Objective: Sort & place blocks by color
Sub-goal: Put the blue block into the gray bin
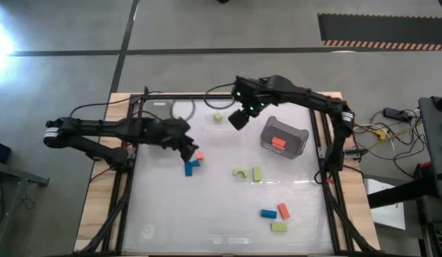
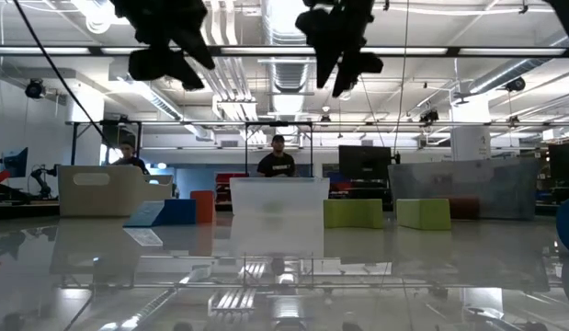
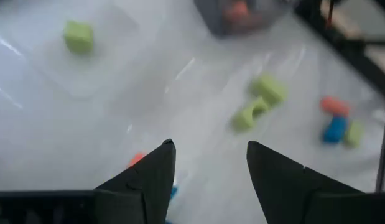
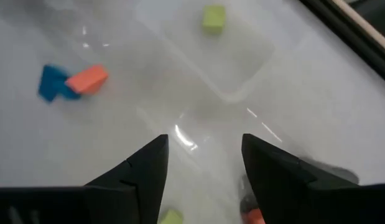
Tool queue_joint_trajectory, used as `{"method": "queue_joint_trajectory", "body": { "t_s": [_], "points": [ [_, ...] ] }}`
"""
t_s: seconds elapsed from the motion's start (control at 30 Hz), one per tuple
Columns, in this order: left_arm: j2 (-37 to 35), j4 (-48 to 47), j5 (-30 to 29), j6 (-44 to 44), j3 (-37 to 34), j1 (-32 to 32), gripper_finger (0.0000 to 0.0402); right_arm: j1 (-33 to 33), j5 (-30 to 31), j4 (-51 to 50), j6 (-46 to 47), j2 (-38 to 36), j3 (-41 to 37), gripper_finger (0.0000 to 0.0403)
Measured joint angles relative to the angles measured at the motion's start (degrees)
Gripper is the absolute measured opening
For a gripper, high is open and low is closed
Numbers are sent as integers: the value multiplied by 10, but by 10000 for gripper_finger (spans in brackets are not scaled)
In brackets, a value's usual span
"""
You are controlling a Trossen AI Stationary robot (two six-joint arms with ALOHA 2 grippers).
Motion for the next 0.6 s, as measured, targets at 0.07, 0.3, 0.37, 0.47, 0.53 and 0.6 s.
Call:
{"method": "queue_joint_trajectory", "body": {
  "t_s": [0.07,0.3,0.37,0.47,0.53,0.6],
  "points": [
    [26,4,13,29,0,0,183,17,0,6,0,-22,-17,191],
    [110,4,41,188,0,0,183,62,1,34,33,-93,-97,191],
    [128,4,41,218,0,0,183,70,2,53,48,-112,-121,191],
    [150,2,48,235,0,0,183,79,2,71,73,-137,-157,191],
    [162,-3,67,232,0,0,183,85,2,81,90,-151,-181,191],
    [168,-13,96,232,0,-3,183,91,3,88,106,-164,-206,191]
  ]
}}
